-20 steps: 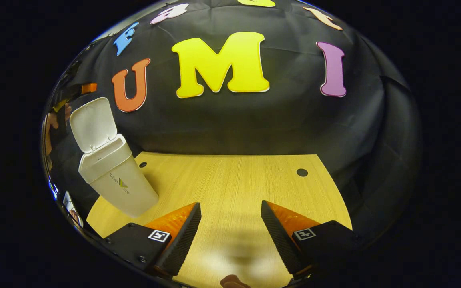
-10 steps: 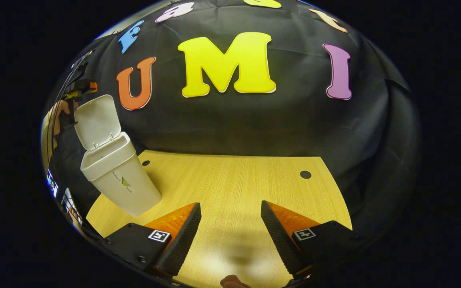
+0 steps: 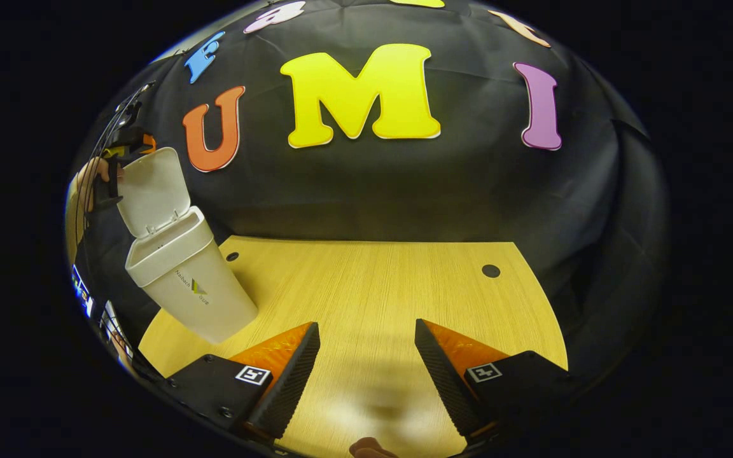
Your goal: Press the lid of the desktop garbage bin to open it, pick up the crumpled paper on the desktop and throw it into the bin, then pick up the pop can on the desktop and drop it into the bin, and finally close the garbage bin lid.
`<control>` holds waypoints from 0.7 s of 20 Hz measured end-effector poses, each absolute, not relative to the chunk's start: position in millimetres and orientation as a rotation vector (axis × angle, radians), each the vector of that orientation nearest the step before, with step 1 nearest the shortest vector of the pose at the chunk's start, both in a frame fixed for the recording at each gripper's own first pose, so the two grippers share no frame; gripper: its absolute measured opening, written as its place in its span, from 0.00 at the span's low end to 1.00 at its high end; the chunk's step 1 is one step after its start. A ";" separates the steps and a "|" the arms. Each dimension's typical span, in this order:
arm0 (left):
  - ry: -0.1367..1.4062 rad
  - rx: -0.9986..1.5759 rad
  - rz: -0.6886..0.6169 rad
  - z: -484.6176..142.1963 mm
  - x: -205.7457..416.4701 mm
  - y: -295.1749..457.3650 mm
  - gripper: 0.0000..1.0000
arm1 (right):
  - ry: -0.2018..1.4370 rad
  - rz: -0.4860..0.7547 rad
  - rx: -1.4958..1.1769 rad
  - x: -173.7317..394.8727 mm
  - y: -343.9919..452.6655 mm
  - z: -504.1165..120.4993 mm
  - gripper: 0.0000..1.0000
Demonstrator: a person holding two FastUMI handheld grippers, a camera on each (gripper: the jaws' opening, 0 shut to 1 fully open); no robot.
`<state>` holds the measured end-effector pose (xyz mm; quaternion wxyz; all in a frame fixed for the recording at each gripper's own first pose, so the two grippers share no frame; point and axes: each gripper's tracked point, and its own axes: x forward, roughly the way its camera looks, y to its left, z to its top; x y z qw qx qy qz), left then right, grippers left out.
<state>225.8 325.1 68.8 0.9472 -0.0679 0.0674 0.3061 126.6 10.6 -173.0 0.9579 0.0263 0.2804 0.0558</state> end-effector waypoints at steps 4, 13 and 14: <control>0.143 -0.168 0.600 61.4 210.2 297.9 0.96 | 0.576 0.118 0.055 122.7 9.1 -178.4 0.95; 0.195 -0.223 0.516 11.9 186.9 235.8 0.96 | 0.607 0.140 0.055 99.3 -3.0 -195.6 0.94; 0.198 -0.219 0.516 4.4 184.7 232.8 0.97 | 0.606 0.143 0.052 96.8 -4.8 -196.4 0.94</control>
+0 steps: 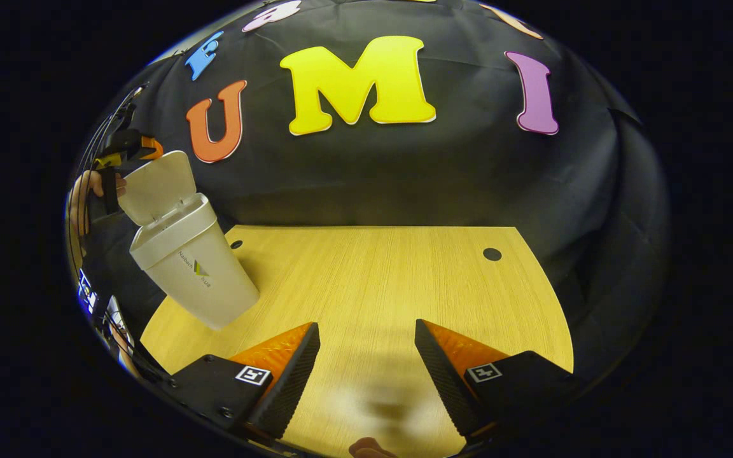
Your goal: Press the lid of the desktop garbage bin to open it, pick up the crumpled paper on the desktop and throw it into the bin, then pick up the pop can on the desktop and drop it into the bin, and finally close the garbage bin lid.
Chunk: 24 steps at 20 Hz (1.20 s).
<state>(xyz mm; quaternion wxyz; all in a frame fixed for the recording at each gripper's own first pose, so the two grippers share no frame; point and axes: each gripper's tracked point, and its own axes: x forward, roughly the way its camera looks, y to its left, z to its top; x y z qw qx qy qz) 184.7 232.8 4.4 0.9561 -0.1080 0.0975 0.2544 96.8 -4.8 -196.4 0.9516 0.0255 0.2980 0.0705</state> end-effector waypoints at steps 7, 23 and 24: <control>0.284 -0.259 0.522 -59.1 172.7 208.4 0.97 | 0.629 0.161 0.018 78.4 -17.8 -210.1 0.96; 0.378 -0.171 0.590 -99.6 169.4 197.0 0.98 | 0.683 0.167 0.112 70.2 -23.7 -238.4 0.96; 0.382 -0.188 0.602 -105.9 169.6 197.3 0.97 | 0.687 0.170 0.128 70.3 -22.7 -241.3 0.96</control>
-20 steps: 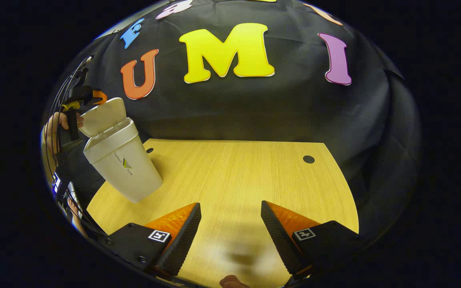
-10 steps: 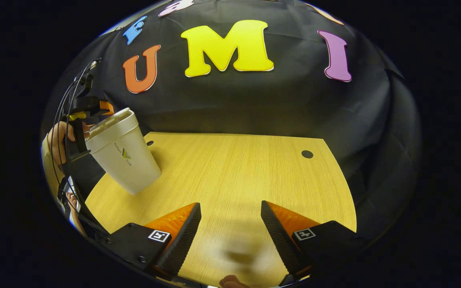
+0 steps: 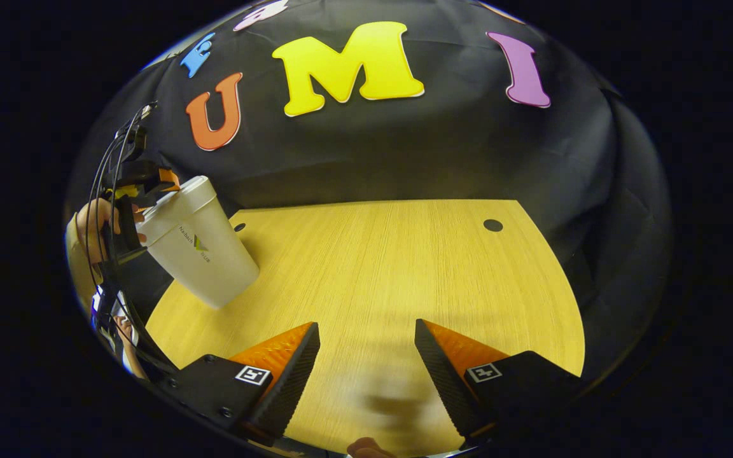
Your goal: Press the lid of the desktop garbage bin to open it, pick up the crumpled paper on the desktop and throw it into the bin, then pick up the pop can on the desktop and drop it into the bin, and finally close the garbage bin lid.
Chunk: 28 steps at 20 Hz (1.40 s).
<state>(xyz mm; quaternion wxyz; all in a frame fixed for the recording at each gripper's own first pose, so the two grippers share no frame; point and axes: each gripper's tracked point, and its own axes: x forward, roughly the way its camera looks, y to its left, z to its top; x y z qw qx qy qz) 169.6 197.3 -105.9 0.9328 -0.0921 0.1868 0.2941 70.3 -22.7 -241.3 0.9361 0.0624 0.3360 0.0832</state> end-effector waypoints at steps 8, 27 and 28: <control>0.295 -0.110 0.652 -95.8 171.4 199.5 0.97 | 0.656 0.173 0.133 72.1 -23.5 -237.1 0.96; 0.173 -0.050 0.248 -26.9 77.6 72.0 0.98 | 0.282 0.047 0.093 51.5 -39.1 -93.7 0.95; 0.172 -0.046 0.229 -27.9 69.3 64.4 0.98 | 0.255 0.050 0.082 49.0 -35.5 -85.4 0.95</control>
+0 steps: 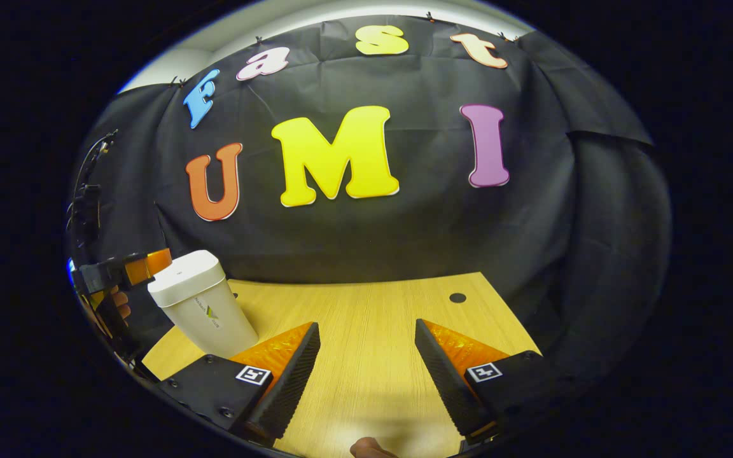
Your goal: Press the lid of the desktop garbage bin to open it, pick up the crumpled paper on the desktop and throw it into the bin, then pick up the pop can on the desktop and drop it into the bin, and finally close the garbage bin lid.
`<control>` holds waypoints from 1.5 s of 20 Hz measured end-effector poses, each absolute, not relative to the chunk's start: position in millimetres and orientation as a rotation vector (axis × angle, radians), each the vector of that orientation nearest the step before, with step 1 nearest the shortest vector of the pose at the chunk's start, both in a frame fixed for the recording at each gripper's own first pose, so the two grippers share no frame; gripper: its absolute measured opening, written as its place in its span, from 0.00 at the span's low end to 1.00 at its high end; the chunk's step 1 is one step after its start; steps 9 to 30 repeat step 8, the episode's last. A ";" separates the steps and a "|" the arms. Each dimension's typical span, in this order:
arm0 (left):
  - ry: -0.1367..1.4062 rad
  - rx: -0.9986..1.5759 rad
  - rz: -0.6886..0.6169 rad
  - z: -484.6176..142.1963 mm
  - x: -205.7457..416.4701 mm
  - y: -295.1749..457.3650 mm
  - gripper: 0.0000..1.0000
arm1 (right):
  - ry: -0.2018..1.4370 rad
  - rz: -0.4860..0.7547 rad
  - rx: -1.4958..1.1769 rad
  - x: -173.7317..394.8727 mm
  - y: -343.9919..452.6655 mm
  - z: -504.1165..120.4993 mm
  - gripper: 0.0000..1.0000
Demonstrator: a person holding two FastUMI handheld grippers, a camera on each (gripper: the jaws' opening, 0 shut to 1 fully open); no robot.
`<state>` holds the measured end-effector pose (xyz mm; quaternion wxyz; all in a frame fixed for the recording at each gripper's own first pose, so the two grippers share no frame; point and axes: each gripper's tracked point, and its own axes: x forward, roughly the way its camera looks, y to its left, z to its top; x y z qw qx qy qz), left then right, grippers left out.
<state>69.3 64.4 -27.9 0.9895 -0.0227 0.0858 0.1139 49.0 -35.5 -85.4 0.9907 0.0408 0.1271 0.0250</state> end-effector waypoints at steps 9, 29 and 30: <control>0.160 -0.016 0.154 -32.8 32.8 36.5 1.00 | 0.211 0.104 0.058 31.9 4.6 -76.0 0.96; 0.160 -0.016 0.154 -32.8 32.8 36.5 1.00 | 0.211 0.104 0.058 31.9 4.6 -76.0 0.96; 0.160 -0.016 0.154 -32.8 32.8 36.5 1.00 | 0.211 0.104 0.058 31.9 4.6 -76.0 0.96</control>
